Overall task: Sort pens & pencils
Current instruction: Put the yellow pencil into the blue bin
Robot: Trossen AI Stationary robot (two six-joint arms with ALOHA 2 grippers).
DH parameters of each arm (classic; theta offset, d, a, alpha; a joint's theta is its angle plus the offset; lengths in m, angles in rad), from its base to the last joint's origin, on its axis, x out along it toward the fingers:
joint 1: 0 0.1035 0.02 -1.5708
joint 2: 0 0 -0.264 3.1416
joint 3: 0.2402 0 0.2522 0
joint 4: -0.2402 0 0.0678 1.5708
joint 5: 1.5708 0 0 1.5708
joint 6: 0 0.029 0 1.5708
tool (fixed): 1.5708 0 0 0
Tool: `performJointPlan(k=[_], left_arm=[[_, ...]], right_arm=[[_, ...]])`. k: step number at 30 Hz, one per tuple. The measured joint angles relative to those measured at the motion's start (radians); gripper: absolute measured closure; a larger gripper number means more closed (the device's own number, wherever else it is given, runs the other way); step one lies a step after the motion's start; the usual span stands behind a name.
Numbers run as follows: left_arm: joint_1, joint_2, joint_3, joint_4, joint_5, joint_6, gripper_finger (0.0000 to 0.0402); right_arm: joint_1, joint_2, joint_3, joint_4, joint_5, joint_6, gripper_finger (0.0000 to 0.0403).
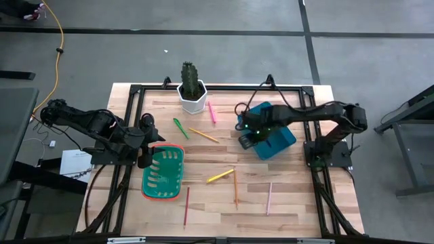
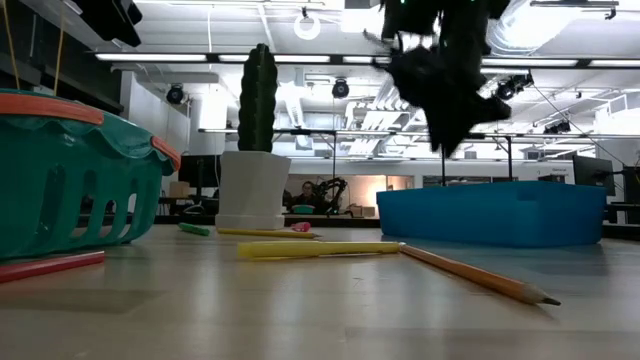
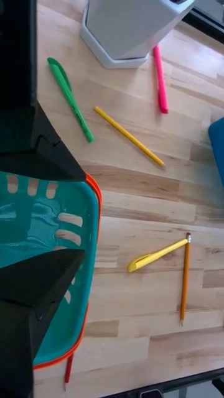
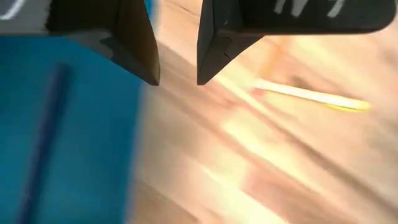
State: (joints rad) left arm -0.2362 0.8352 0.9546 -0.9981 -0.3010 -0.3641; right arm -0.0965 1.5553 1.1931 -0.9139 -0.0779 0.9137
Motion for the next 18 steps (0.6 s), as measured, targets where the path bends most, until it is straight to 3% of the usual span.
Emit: performJointPlan(k=[8, 18], left_arm=[[0.0, 0.0, 0.0, 0.0, 0.004, 0.0, 0.0227], [0.0, 0.0, 0.0, 0.014, 0.021, 0.0, 0.0227]], right_arm=[[0.198, -0.103, 0.001, 0.358, 0.124, 0.161, 0.0304], [0.407, -0.09, 0.001, 0.506, 0.271, 0.291, 0.0304]])
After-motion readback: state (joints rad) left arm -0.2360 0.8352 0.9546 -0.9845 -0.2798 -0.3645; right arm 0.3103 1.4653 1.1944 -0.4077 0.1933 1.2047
